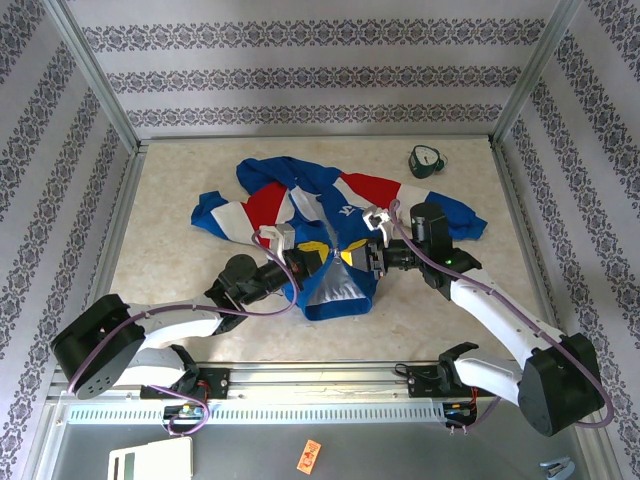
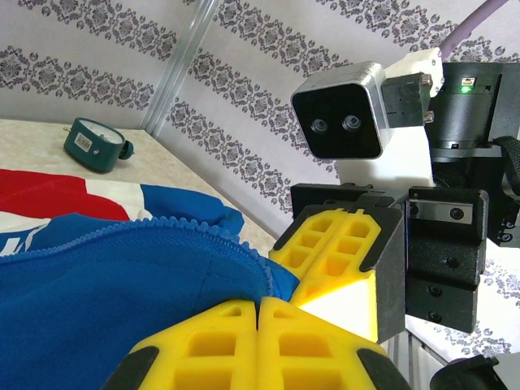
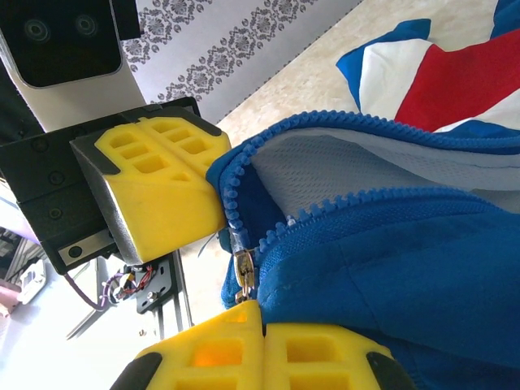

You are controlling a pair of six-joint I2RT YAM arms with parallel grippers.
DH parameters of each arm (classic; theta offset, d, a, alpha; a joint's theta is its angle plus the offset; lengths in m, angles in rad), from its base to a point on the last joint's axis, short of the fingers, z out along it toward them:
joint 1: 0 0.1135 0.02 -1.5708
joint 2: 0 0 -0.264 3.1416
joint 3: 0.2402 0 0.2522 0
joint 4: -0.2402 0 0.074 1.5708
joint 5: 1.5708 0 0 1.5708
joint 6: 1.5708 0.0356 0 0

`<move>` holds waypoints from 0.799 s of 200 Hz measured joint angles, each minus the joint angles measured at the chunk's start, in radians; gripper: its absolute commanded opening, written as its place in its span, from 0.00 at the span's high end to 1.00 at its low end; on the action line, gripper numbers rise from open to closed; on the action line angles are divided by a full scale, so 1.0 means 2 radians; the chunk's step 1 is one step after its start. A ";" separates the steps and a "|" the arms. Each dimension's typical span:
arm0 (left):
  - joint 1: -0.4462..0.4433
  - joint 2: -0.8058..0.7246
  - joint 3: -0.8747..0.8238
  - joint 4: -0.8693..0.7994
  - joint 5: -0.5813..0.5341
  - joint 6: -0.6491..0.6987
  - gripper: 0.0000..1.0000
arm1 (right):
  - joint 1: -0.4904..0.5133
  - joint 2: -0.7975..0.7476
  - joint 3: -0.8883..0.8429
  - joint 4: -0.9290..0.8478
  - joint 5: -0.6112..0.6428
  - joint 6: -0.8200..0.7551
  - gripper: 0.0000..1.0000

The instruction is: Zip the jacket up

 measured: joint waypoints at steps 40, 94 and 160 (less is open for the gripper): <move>0.000 0.000 0.000 0.002 0.000 -0.002 1.00 | 0.000 0.000 0.000 0.002 -0.002 0.000 1.00; 0.005 0.001 -0.001 0.018 0.000 -0.012 1.00 | 0.002 0.006 0.000 0.003 -0.006 0.000 1.00; 0.006 0.009 -0.002 0.028 0.000 -0.020 1.00 | 0.006 0.006 0.000 0.003 -0.009 0.000 1.00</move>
